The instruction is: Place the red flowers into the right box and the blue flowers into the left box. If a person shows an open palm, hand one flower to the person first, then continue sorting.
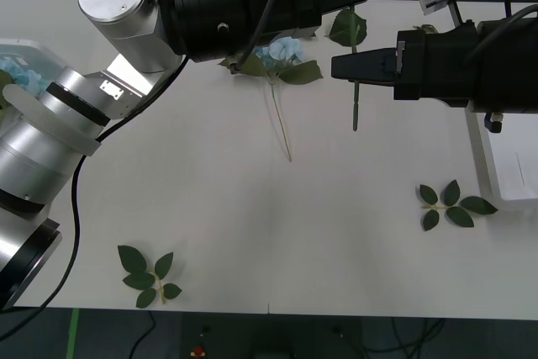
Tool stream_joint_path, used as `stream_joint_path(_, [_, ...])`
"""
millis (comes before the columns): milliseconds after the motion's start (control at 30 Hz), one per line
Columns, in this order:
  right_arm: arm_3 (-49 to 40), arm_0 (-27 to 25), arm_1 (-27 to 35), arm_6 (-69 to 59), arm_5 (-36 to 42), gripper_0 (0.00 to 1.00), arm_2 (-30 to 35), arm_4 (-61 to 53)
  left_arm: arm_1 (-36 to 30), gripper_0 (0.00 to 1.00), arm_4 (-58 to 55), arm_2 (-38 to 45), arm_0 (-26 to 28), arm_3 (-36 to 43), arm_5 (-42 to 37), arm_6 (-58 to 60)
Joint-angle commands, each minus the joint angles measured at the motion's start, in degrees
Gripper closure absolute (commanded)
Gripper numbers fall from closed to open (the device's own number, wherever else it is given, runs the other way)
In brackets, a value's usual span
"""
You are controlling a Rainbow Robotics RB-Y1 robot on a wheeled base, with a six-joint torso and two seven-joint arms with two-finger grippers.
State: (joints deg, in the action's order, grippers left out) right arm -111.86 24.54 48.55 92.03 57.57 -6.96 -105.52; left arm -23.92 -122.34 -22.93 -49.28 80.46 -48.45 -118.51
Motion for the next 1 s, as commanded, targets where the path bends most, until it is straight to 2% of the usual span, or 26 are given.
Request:
stream_joint_path(33, [-0.37,2.27,-1.26,1.92,-0.7,0.86,-0.51,0.32,-1.74,1.0,-0.8,-0.54,0.5,0.75,0.55,-1.81])
stream_joint_path(67, [-0.37,2.27,-1.26,1.92,-0.7,1.0,-0.6,0.32,-1.74,1.0,-0.8,-0.54,0.5,0.75,0.55,-1.81])
stream_joint_path(1000, [-0.37,2.27,-1.61,2.98,-2.11,1.0,-0.6,-0.91,-1.74,1.0,-0.8,-0.54,0.5,0.75,0.55,-1.81])
